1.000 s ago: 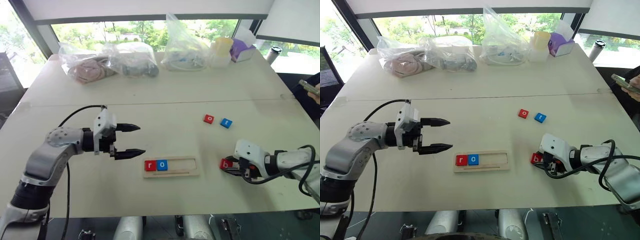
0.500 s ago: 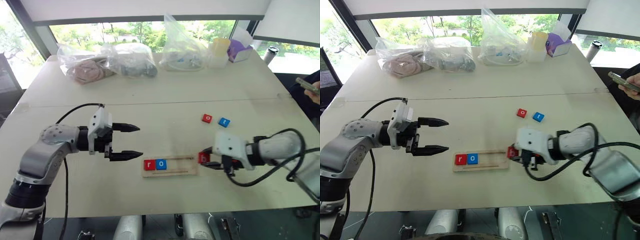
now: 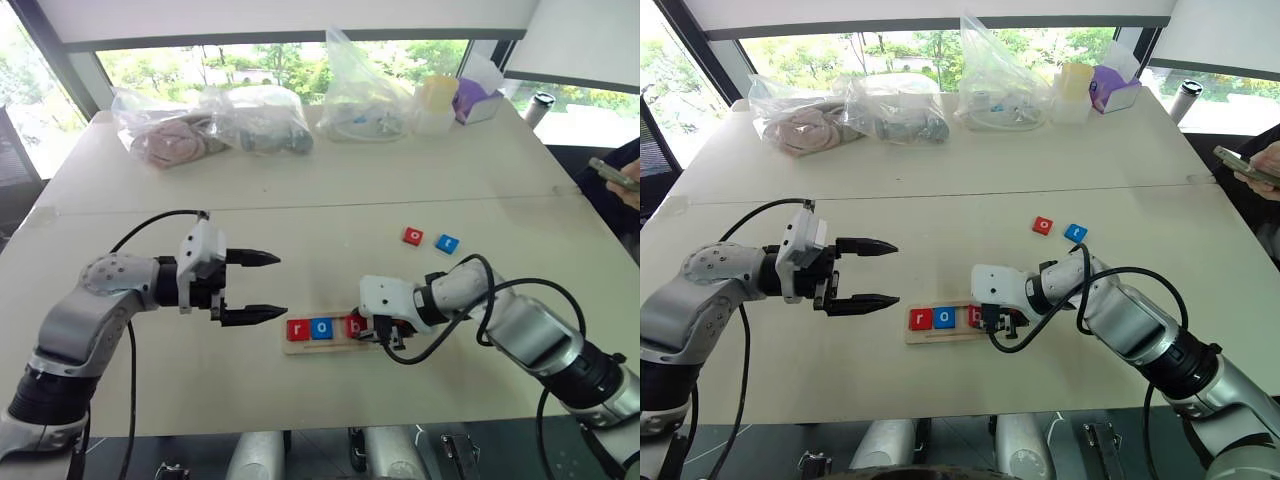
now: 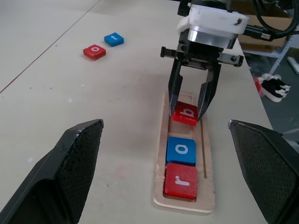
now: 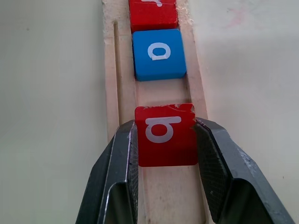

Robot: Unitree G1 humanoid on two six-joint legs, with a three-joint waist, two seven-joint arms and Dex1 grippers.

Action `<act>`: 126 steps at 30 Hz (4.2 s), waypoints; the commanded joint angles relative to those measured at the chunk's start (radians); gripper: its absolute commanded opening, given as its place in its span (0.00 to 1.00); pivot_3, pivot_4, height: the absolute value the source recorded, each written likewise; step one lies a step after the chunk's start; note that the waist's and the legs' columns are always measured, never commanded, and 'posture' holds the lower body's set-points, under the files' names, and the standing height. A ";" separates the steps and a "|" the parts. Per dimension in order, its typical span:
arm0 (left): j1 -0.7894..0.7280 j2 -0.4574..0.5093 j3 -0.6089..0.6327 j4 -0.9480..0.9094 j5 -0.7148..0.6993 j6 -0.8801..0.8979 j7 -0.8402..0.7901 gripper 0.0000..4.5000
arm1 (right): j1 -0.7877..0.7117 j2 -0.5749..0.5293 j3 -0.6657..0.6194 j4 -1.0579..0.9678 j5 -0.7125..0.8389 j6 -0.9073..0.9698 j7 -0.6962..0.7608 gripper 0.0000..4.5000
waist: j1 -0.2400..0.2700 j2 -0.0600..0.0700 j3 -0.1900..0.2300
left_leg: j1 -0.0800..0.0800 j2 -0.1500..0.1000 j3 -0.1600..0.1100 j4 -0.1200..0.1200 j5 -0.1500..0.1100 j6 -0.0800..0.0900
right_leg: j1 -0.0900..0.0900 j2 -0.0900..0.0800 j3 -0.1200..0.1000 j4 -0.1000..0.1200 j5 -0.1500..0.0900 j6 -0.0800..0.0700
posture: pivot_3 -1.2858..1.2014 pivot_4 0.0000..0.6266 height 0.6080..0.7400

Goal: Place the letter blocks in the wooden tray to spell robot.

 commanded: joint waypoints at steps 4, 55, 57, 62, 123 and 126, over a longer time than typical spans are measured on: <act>0.024 0.009 0.039 -0.054 -0.020 0.005 0.030 1.00 | -0.030 0.044 0.009 -0.003 -0.024 -0.004 0.018 0.25 | 0.000 0.000 0.000 | 0.000 0.000 0.000 0.000 0.000 0.000 | 0.000 0.000 0.000 0.000 0.000 0.000 | 0.52 0.24 1.00; 0.010 -0.031 0.002 -0.034 0.015 -0.022 0.094 1.00 | -0.197 0.542 -0.465 0.382 -0.305 0.520 -0.833 0.99 | -0.003 0.000 0.000 | 0.000 0.000 0.001 -0.002 0.000 0.000 | -0.003 0.000 0.001 0.001 0.002 0.001 | 0.52 0.24 1.00; 0.008 -0.032 0.000 -0.032 0.018 -0.024 0.092 1.00 | -0.196 0.592 -0.503 0.379 -0.311 0.559 -0.889 0.99 | -0.006 0.000 0.000 | 0.000 0.000 0.001 -0.002 0.000 0.000 | -0.003 0.000 0.001 0.002 0.002 0.001 | 0.52 0.24 1.00; 0.006 -0.032 0.000 -0.030 0.028 -0.028 0.090 1.00 | -0.221 0.710 -0.622 0.404 -0.310 0.621 -1.020 0.99 | -0.005 0.000 0.000 | 0.000 0.000 0.001 -0.001 0.000 0.000 | -0.003 0.000 0.001 0.004 0.002 0.001 | 0.52 0.24 1.00; -0.090 -0.112 -0.064 0.117 0.098 -0.125 0.042 1.00 | 0.370 -0.396 -0.506 -0.137 1.825 0.272 -1.868 0.25 | -0.025 -0.009 0.004 | 0.000 0.002 0.007 -0.012 0.000 0.001 | -0.005 0.002 0.006 -0.007 -0.003 0.004 | 0.52 0.24 1.00; -0.091 -0.114 -0.066 0.120 0.099 -0.129 0.039 1.00 | 0.411 -0.378 -0.494 -0.177 1.825 0.180 -1.961 0.25 | -0.020 -0.009 0.004 | 0.000 0.002 0.007 -0.012 0.000 0.001 | -0.005 0.002 0.006 -0.007 -0.003 0.004 | 0.52 0.24 1.00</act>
